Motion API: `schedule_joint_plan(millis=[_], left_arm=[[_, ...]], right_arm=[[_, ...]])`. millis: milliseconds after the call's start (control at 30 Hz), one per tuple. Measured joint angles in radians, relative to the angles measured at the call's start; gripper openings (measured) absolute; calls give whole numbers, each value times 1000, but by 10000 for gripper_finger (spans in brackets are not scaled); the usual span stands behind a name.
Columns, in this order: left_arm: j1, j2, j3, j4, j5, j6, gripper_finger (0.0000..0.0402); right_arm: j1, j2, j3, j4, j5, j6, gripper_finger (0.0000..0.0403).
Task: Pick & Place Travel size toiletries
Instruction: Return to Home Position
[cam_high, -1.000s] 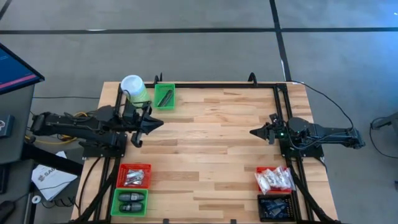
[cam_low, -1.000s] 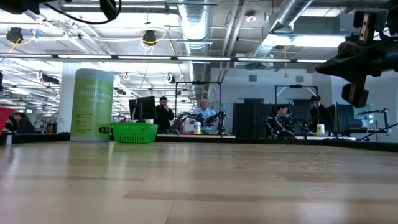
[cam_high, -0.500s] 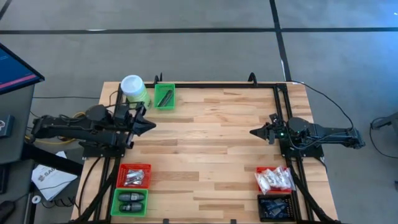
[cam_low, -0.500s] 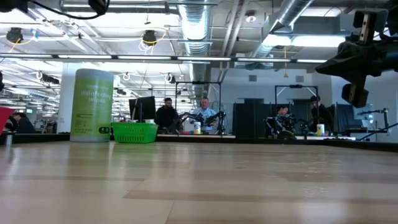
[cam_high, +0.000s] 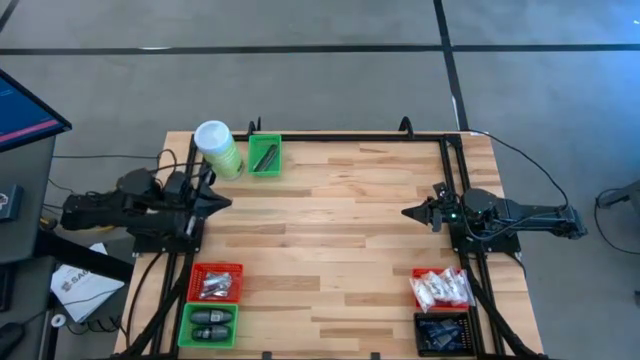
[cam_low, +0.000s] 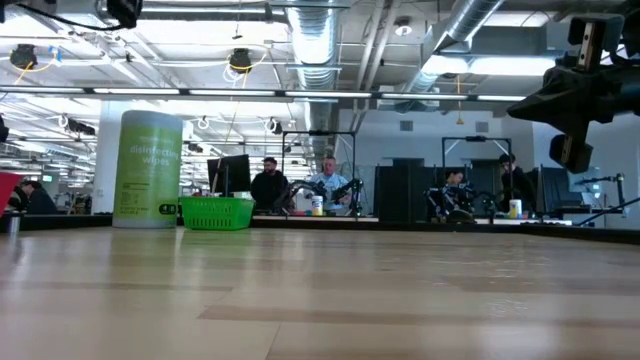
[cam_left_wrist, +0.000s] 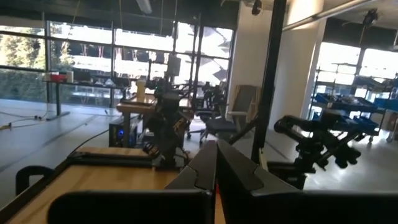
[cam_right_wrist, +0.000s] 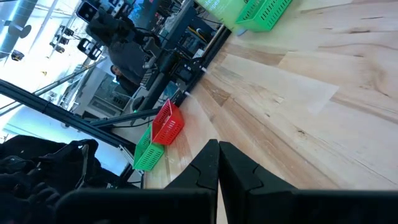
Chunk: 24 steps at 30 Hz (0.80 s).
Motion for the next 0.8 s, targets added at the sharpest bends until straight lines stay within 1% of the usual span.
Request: schedule_joint_plan(millis=[233, 500, 567, 667, 800], left_arm=[[0, -101, 0, -186, -39, 45, 2], [0, -207, -1, -385, -83, 54, 2], [0, -234, -9, -402, -89, 53, 2], [0, -235, -22, -445, -93, 51, 2], [0, -235, -49, -424, -94, 47, 2]], right_arm=[[0, 0, 0, 0, 0, 0, 0], [0, 0, 0, 0, 0, 0, 0], [0, 0, 0, 0, 0, 0, 0], [0, 0, 0, 0, 0, 0, 0], [0, 0, 0, 0, 0, 0, 0]])
